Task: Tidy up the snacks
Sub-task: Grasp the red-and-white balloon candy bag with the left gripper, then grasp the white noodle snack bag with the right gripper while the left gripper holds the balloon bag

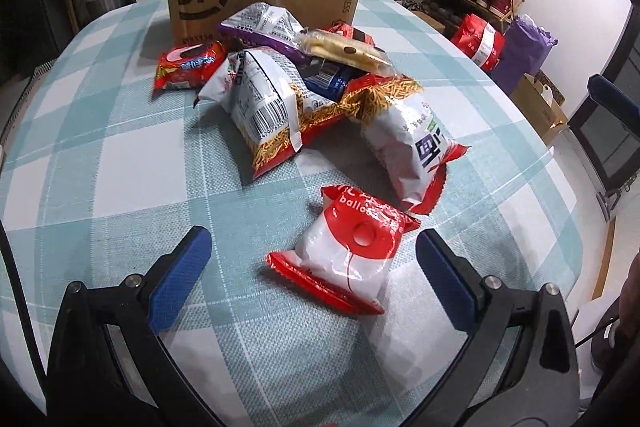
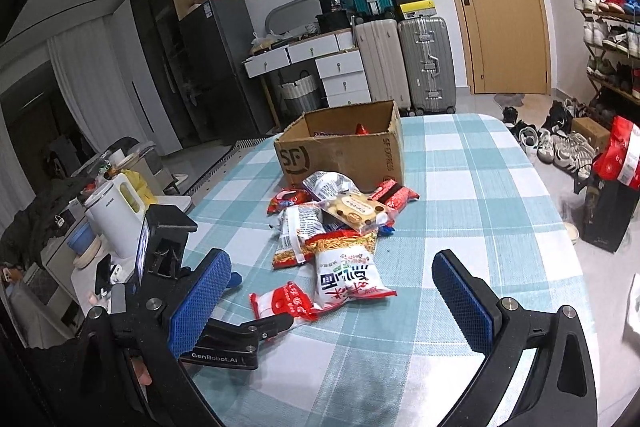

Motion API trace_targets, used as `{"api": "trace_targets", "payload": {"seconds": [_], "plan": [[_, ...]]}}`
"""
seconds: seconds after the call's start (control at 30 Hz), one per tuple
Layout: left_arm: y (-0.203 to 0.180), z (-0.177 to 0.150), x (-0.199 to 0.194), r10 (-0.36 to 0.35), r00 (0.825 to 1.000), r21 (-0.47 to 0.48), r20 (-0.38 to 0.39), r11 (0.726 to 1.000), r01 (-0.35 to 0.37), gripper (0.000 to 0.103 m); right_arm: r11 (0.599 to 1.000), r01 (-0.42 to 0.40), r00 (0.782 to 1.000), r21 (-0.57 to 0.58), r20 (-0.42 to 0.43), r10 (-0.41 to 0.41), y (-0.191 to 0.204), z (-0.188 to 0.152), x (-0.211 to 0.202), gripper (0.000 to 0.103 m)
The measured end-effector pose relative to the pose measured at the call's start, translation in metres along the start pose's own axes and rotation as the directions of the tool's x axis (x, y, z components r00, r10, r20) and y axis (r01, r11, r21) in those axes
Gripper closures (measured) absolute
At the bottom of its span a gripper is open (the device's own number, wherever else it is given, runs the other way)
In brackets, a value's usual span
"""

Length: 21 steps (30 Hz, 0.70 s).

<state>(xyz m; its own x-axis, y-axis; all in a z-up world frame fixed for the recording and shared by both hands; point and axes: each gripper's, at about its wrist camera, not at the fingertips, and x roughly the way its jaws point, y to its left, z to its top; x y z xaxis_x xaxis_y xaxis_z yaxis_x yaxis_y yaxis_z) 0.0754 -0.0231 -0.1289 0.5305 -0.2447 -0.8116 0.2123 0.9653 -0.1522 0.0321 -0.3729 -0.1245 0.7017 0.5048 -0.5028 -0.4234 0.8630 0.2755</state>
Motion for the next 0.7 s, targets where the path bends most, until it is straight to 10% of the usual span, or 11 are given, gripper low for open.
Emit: {"api": "trace_targets", "payload": {"seconds": [0.2, 0.33, 0.7], "plan": [[-0.003, 0.004, 0.015, -0.020, 1.000, 0.025, -0.002, 1.000, 0.020, 0.020, 1.000, 0.003, 1.000, 0.021, -0.014, -0.003, -0.009, -0.003, 0.008, 0.001], [-0.008, 0.004, 0.016, -0.053, 0.998, 0.080, 0.017, 0.995, 0.051, 0.063, 1.000, 0.001, 1.000, 0.030, -0.027, 0.000, -0.012, -0.006, 0.014, 0.001], [-0.004, 0.006, 0.015, -0.092, 0.996, 0.073, 0.018, 0.993, 0.090, 0.063, 0.999, -0.010, 0.998, 0.043, -0.064, 0.013, -0.016, -0.011, 0.032, 0.001]]}}
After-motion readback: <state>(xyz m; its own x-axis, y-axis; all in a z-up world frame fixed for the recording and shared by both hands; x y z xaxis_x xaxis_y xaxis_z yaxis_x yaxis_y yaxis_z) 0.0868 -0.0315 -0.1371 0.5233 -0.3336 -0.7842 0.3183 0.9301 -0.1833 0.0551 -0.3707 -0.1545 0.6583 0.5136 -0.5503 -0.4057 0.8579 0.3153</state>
